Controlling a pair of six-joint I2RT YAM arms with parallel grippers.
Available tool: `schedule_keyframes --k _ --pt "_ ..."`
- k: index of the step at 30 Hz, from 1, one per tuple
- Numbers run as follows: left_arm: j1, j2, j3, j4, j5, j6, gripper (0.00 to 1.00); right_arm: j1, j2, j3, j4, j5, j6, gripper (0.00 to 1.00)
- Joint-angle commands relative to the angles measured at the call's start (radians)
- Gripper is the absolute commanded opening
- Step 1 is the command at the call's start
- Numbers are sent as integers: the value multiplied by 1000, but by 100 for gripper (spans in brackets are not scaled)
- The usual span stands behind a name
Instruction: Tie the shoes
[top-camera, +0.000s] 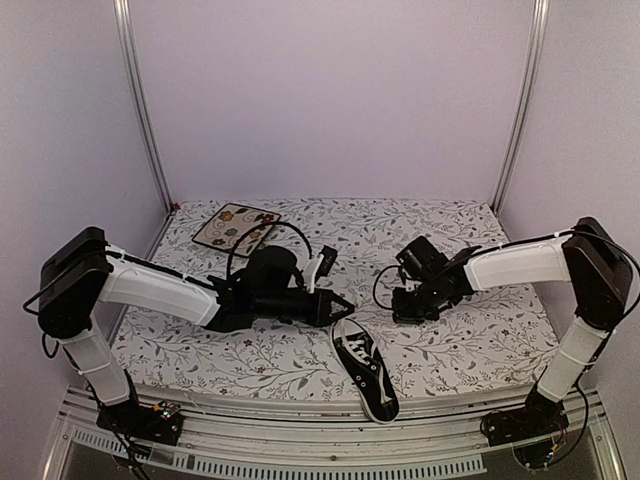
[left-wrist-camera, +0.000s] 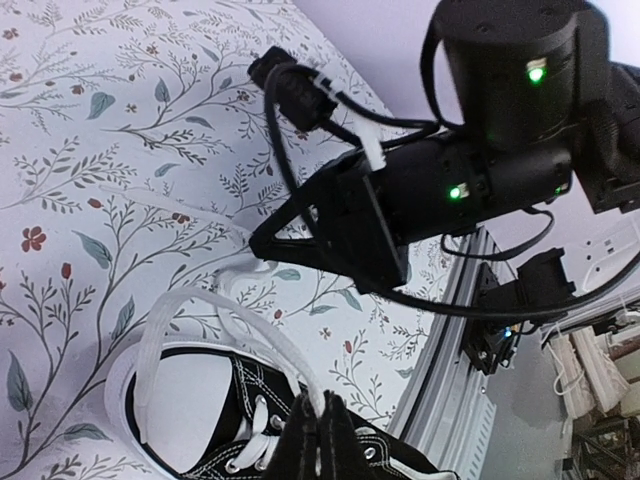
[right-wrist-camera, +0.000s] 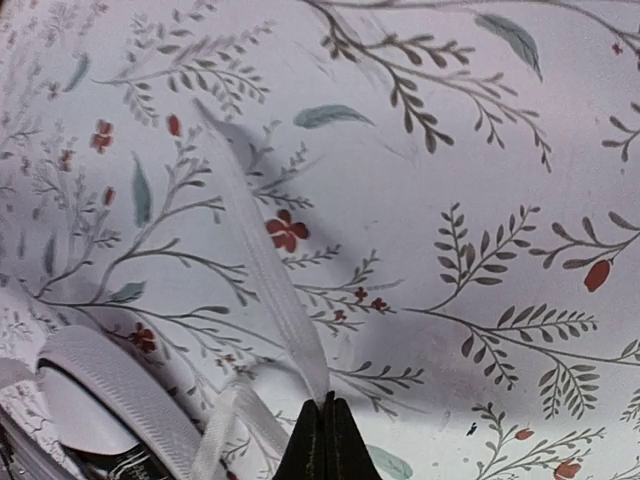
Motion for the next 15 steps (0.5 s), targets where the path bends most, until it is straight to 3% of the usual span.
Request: schedule_keyframes --k 1,8,15 --pt "5 0 5 50 30 -3 0 -39 -162 -31 217 -183 -4 2" --pt "5 56 55 51 67 2 0 -44 -287 -68 376 -346 -12 2" --pt "6 125 162 3 108 40 2 -44 -333 -81 437 -413 -12 2"
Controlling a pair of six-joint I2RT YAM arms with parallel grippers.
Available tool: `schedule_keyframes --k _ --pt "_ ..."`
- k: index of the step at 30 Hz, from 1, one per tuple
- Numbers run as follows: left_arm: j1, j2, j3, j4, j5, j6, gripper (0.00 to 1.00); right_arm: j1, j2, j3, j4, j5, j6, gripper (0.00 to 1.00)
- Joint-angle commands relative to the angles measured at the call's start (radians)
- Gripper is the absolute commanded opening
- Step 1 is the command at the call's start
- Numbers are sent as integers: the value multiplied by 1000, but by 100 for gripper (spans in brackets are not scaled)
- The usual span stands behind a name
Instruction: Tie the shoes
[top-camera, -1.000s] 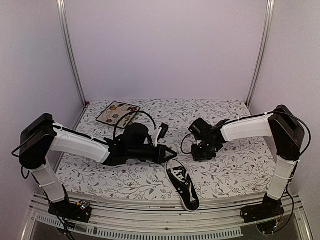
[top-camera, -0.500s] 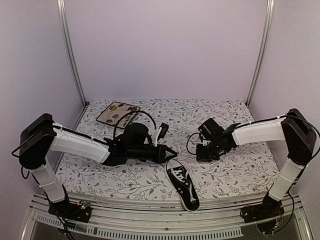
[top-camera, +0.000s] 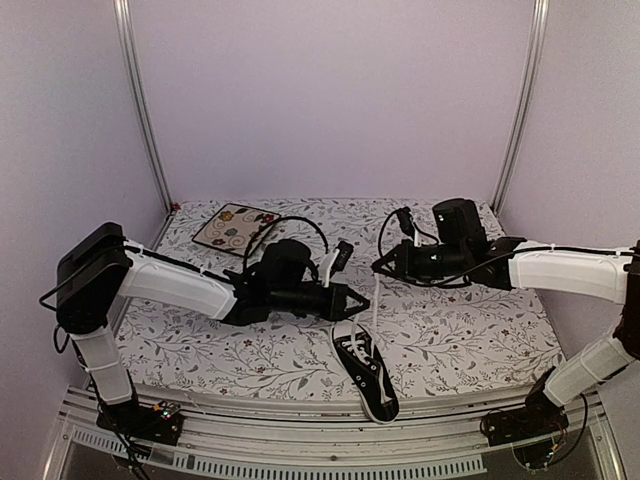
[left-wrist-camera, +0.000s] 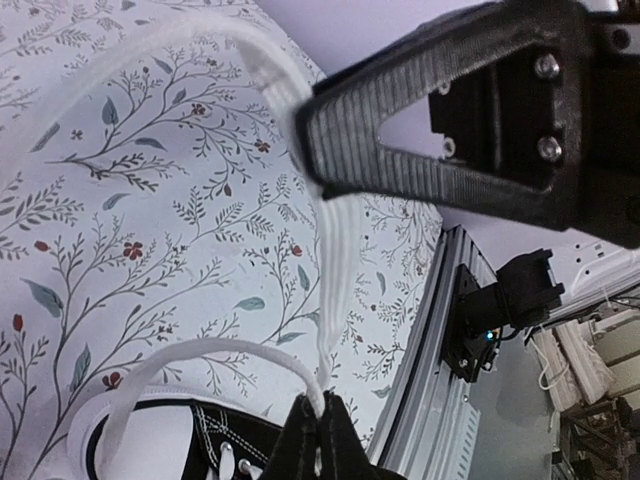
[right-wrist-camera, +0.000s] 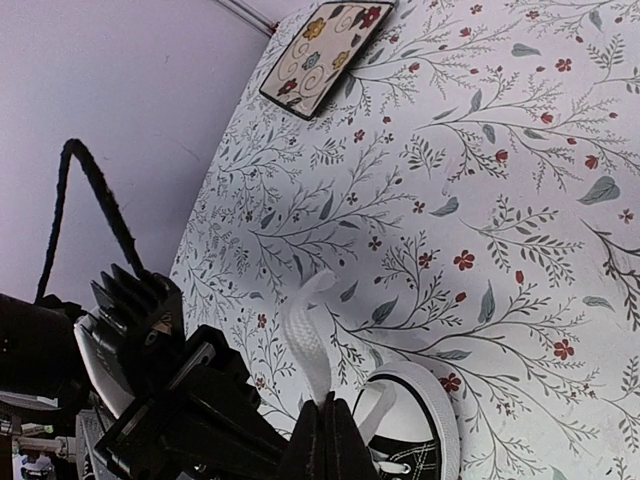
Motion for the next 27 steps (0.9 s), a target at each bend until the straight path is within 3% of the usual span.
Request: schedule_keyframes --k 1,27 --pt "6 39 63 -16 43 36 2 -1 -34 -24 77 -68 -8 2" --pt "5 116 134 -31 73 35 18 0 -17 -22 107 -109 6 2"
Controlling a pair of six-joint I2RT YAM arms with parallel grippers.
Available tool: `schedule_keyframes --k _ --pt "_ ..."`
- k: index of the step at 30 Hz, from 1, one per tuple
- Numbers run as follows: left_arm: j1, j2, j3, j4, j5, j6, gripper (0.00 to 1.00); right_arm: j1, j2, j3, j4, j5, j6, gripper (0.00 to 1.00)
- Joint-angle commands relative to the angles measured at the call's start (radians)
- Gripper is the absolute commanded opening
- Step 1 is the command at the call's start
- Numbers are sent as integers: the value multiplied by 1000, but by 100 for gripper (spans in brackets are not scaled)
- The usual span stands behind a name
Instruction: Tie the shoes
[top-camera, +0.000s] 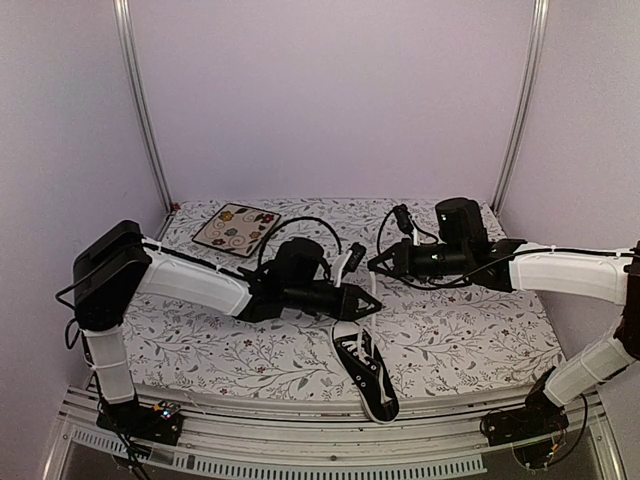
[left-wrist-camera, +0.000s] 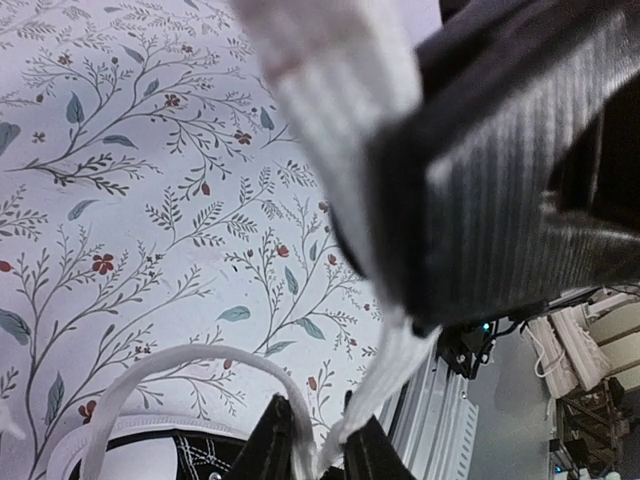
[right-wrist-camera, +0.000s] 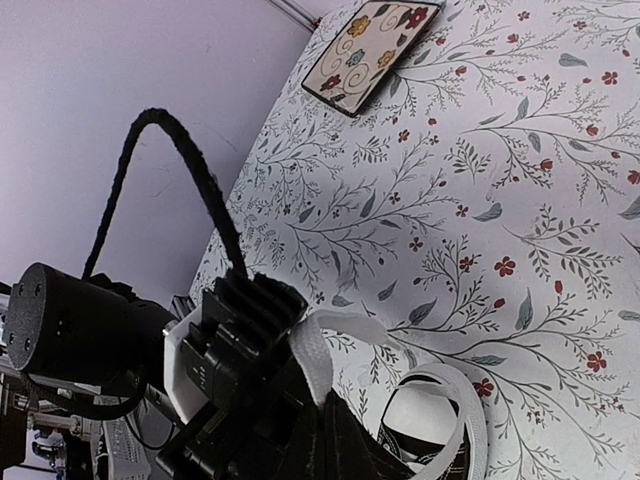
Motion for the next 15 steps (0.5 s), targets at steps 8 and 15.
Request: schedule_keyframes --k 8,15 --pt "3 7 17 -3 14 25 0 -1 10 16 10 -3 7 2" --pt "-10 -63 -97 83 12 31 0 62 136 126 -41 5 -21 2"
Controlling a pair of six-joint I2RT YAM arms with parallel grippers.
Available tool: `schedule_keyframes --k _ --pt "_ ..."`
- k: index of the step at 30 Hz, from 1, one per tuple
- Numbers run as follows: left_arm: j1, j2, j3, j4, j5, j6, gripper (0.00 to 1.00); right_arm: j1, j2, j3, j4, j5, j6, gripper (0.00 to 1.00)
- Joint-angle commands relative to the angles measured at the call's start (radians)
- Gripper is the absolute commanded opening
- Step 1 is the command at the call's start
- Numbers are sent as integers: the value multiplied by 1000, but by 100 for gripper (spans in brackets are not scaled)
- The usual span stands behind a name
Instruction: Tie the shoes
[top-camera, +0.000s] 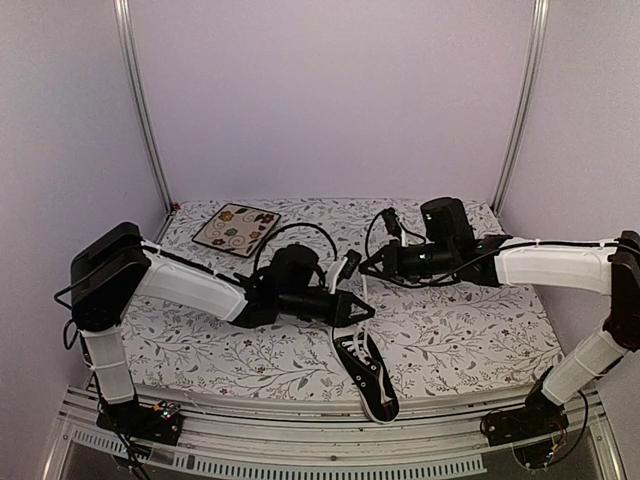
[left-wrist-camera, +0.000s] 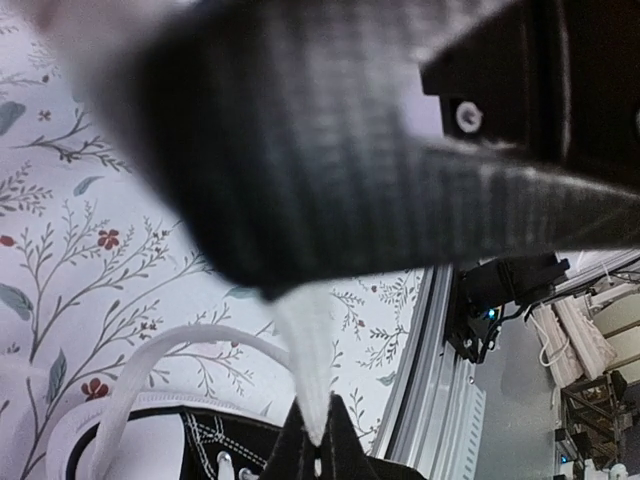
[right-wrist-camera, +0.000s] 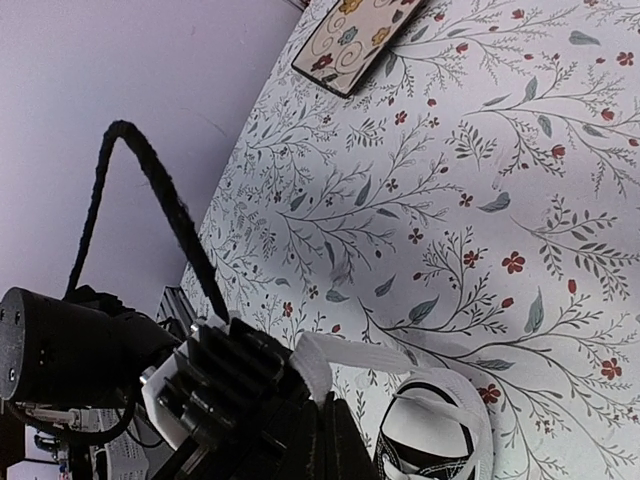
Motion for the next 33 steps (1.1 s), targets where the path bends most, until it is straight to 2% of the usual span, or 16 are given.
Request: schedule_keyframes --k 1,7,8,12,15,18,21,25,27,33 --pt "-11 -70 -77 60 -3 19 0 56 97 101 -35 9 -21 2" --pt "-22 -130 -186 115 -51 1 0 110 211 158 -13 -35 -2 3" --pt "-24 -135 -195 120 -54 -6 0 110 215 161 -10 -40 2 9" --pt "-24 -149 -218 124 -74 -30 0 82 178 169 -42 -11 -30 48" --pt "-24 -163 -230 131 -96 -46 0 20 105 123 -48 -9 -53 64" --pt "-23 -172 -233 130 -110 -59 0 -31 27 50 -50 -3 -93 72" --pt "-23 -180 -237 132 -122 -81 0 -64 -34 -58 -29 10 -129 73" --pt "-24 -185 -246 171 -123 -110 0 -71 -100 -241 117 -16 -179 60" --pt "-24 -178 -237 175 -111 -118 0 -62 -119 -323 205 -40 -188 58" --pt "-25 -168 -221 197 -90 -132 0 21 -84 -425 370 10 -215 55"
